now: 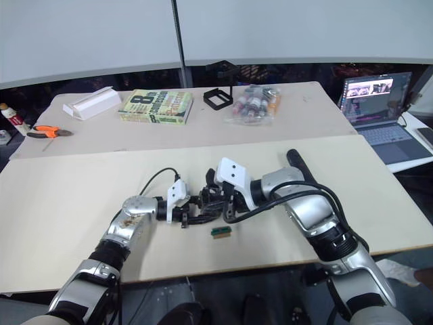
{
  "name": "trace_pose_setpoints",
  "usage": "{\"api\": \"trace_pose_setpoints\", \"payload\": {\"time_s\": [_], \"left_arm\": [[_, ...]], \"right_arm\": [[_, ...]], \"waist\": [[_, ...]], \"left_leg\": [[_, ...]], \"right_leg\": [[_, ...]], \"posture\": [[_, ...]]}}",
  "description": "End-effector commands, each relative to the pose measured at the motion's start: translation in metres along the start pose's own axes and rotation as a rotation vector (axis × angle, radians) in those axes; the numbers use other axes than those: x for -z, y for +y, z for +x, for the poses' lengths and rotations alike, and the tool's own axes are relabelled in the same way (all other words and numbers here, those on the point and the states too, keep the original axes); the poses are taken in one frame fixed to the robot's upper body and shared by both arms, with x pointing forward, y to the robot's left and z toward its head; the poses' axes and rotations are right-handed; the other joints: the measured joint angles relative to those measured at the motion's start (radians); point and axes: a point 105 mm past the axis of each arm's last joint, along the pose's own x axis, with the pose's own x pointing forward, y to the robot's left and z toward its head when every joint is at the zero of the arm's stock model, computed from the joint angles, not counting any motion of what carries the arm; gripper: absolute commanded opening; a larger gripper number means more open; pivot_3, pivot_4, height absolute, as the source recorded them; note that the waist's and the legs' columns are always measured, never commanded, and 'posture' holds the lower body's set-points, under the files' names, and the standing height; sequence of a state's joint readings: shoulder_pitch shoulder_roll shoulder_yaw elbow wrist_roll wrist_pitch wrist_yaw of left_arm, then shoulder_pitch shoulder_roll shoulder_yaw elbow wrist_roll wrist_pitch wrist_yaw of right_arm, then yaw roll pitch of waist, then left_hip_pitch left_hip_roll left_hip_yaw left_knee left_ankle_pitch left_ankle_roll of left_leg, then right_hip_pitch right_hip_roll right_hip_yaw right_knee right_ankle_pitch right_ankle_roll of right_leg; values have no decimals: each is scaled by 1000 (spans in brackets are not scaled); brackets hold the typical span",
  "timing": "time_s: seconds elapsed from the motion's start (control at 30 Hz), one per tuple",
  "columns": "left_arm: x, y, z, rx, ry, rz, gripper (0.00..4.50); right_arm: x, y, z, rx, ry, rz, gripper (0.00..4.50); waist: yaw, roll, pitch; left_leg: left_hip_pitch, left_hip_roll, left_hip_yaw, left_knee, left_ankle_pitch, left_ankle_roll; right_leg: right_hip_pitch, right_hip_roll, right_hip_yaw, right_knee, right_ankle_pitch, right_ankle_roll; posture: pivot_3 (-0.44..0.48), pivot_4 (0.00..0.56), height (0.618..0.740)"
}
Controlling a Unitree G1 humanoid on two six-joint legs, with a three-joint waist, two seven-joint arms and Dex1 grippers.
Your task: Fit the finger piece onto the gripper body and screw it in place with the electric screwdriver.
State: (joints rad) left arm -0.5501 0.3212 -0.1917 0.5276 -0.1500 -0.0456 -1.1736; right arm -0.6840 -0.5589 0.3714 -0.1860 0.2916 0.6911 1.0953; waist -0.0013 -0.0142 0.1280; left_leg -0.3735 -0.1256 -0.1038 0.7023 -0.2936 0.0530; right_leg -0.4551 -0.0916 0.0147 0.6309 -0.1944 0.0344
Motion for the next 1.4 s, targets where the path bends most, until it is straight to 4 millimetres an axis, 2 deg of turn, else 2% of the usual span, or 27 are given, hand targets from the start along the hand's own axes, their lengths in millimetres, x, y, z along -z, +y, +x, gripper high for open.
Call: {"api": "trace_pose_setpoints", "payload": {"time_s": [0.03,0.57,0.77,0.9,1.07,1.2,1.4], "left_arm": [[3,-1,1,2,16,-9,2299],[4,-1,1,6,18,-13,2299],[4,-2,1,8,18,-17,2299],[4,-2,2,8,16,-16,2299],[4,-2,1,9,17,-16,2299],[4,-2,-1,5,20,-15,2299],[4,-1,-2,3,23,-15,2299]], "right_arm": [[9,6,-1,-24,70,10,405],[21,-7,5,17,189,50,405],[32,-5,7,-4,216,163,405],[56,-7,4,18,272,202,405],[62,-4,5,14,250,261,405],[66,-9,6,45,268,197,405],[51,-4,8,21,283,41,405]], "waist": [[1,0,0],[6,0,0],[6,0,0],[6,0,-3],[6,0,-3],[5,0,-3],[2,0,-3]], "left_leg": [[0,0,0,0,0,0],[1,0,0,0,0,0],[3,0,0,0,0,0],[6,0,0,-2,0,0],[16,1,0,-8,-3,5],[20,1,0,-8,-6,9],[20,1,0,-8,-4,6]], "right_leg": [[0,0,0,0,0,0],[1,0,0,0,0,0],[3,0,0,0,0,0],[5,0,0,-1,0,0],[15,0,0,-4,0,0],[18,1,0,-5,0,0],[18,1,0,-5,0,0]], "posture": [[0,150,740],[0,150,740],[0,150,740],[0,150,740],[0,150,740],[0,150,740],[0,150,740]]}}
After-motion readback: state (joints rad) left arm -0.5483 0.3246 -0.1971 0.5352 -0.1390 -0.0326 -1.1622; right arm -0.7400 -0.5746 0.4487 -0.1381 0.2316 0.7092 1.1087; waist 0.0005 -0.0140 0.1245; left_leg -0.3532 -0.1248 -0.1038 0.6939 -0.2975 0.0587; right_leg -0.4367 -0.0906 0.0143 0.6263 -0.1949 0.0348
